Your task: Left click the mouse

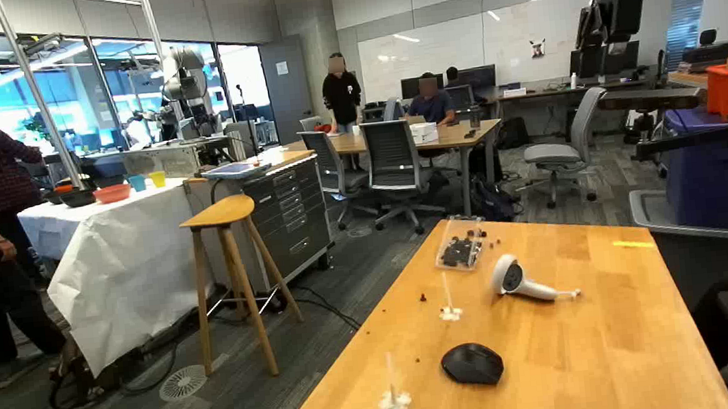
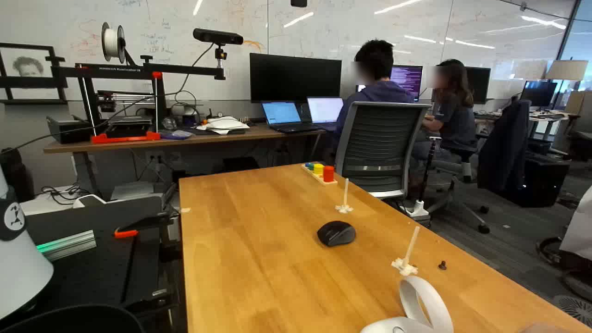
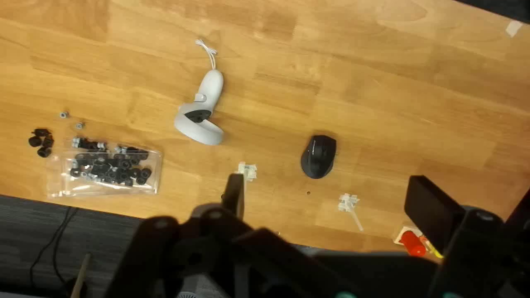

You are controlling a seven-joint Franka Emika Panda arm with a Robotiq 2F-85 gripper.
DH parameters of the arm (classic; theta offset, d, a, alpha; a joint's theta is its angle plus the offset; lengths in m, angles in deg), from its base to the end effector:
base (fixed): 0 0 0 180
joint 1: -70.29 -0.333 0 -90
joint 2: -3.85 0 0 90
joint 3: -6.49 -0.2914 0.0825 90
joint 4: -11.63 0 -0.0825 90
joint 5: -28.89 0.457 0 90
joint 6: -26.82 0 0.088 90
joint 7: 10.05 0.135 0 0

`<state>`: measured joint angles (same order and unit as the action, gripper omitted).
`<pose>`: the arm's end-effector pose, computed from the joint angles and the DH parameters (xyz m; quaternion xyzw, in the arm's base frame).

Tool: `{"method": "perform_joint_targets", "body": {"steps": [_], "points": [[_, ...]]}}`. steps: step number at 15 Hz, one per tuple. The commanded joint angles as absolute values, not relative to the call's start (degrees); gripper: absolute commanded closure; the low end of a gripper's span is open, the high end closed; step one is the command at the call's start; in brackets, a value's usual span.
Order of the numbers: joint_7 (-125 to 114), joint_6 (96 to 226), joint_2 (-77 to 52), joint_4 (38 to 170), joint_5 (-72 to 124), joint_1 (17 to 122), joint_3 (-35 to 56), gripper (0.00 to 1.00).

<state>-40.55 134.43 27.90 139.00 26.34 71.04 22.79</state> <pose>0.4954 -0.1605 0.4705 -0.9900 -0.1330 -0.0419 0.0212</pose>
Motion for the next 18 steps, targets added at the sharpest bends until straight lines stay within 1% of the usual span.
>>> {"method": "perform_joint_targets", "body": {"steps": [1,11,18], "points": [[-40.92,134.37,27.75,138.74,26.79,72.15,21.85,0.0],[-41.09,135.12,26.34,136.88,27.01,71.78,21.55,0.0],[-39.49,143.94,25.7,143.38,26.62,70.93,18.53,0.0]]}}
